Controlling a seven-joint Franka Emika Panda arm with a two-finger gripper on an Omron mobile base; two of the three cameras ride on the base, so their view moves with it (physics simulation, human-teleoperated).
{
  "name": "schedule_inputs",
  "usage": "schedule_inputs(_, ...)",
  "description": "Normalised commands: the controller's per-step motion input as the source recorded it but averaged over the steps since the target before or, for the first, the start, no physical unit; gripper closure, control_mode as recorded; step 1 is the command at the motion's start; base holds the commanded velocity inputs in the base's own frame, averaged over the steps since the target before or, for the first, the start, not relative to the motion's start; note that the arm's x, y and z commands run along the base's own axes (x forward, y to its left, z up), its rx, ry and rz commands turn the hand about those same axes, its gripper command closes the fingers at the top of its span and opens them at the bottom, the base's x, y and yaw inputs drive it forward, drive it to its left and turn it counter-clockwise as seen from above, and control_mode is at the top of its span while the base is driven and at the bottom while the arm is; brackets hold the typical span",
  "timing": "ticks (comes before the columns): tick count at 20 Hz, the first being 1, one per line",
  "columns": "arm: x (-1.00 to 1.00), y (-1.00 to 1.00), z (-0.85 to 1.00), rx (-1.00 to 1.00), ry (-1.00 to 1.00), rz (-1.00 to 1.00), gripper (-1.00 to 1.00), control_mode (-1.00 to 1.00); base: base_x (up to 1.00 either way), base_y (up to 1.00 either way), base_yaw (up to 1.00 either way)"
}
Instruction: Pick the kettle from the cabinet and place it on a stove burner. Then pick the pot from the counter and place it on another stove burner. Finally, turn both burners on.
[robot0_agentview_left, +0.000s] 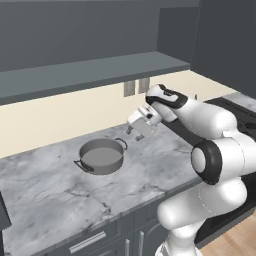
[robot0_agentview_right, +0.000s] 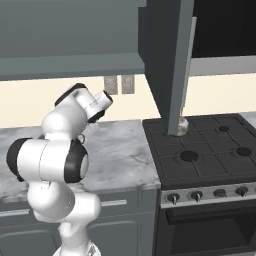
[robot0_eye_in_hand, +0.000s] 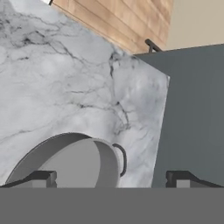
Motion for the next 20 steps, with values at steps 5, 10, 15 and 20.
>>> schedule_inputs(5,0.00,-0.16,-0.42,0.00,-0.13,0.13,-1.00,-1.00,0.00,0.00,0.00)
schedule_inputs(10,0.11,-0.24,-0.39,0.00,-0.09,0.12,-1.00,-1.00,0.00,0.00,0.00)
schedule_inputs(15,0.18,-0.24,-0.35,0.01,-0.14,0.12,-1.00,-1.00,0.00,0.00,0.00)
schedule_inputs(20,0.16,-0.07,-0.43,0.00,-0.14,0.13,-1.00,-1.00,0.00,0.00,0.00)
